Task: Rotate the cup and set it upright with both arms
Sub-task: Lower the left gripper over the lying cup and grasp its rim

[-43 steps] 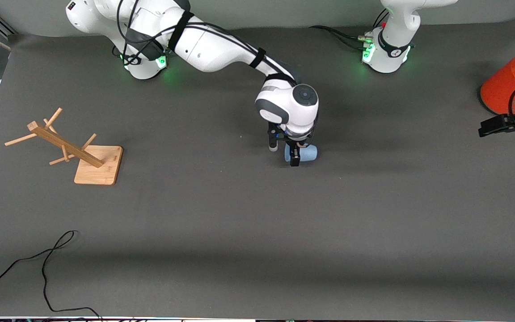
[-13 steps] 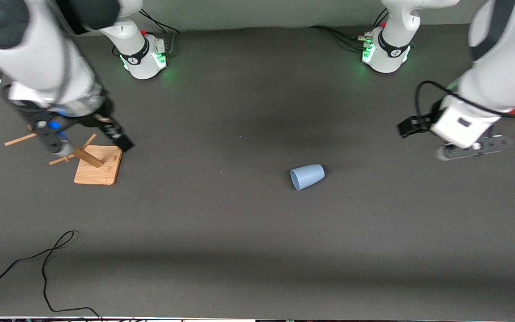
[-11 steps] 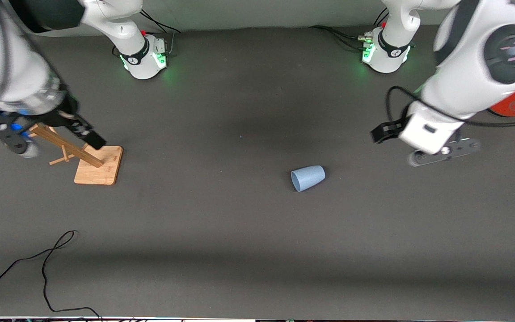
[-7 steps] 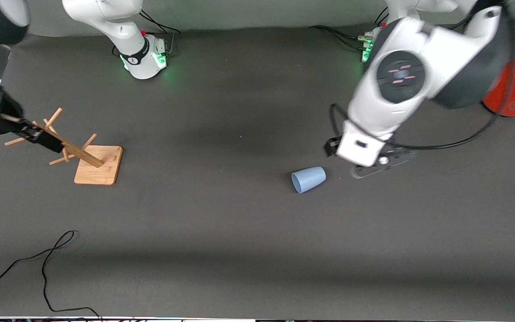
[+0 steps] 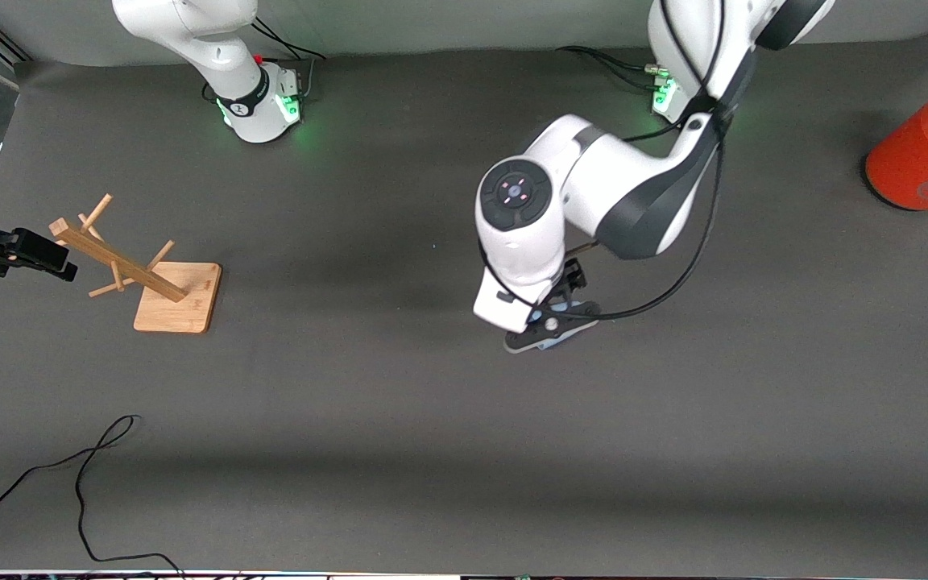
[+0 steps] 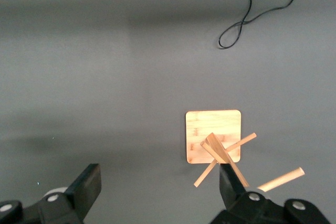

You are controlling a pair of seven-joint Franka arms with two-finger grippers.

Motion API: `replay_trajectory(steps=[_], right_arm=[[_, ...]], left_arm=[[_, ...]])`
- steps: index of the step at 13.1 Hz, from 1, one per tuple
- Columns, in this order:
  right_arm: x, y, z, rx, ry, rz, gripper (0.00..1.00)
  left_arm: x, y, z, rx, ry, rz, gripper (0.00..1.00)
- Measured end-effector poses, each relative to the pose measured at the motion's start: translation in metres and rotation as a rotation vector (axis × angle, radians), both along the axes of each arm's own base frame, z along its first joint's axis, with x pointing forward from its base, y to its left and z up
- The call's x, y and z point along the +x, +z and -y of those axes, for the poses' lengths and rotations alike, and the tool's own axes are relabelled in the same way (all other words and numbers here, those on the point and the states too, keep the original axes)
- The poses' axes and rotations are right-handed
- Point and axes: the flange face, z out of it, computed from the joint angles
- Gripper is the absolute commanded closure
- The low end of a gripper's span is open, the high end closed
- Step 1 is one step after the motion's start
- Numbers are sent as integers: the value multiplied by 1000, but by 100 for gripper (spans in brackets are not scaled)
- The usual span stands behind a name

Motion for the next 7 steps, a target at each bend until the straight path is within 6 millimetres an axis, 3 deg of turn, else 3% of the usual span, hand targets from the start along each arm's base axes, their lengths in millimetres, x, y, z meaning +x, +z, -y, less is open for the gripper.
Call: replay_trajectory(steps=[4,7], right_arm=[[0,-1,2,2,6,1,0],[0,-2,12,9,-7,0,0]], left_arm=[[11,-70,9,46,-132,-11,0],[-12,-132,31,200,-337,-39,0]])
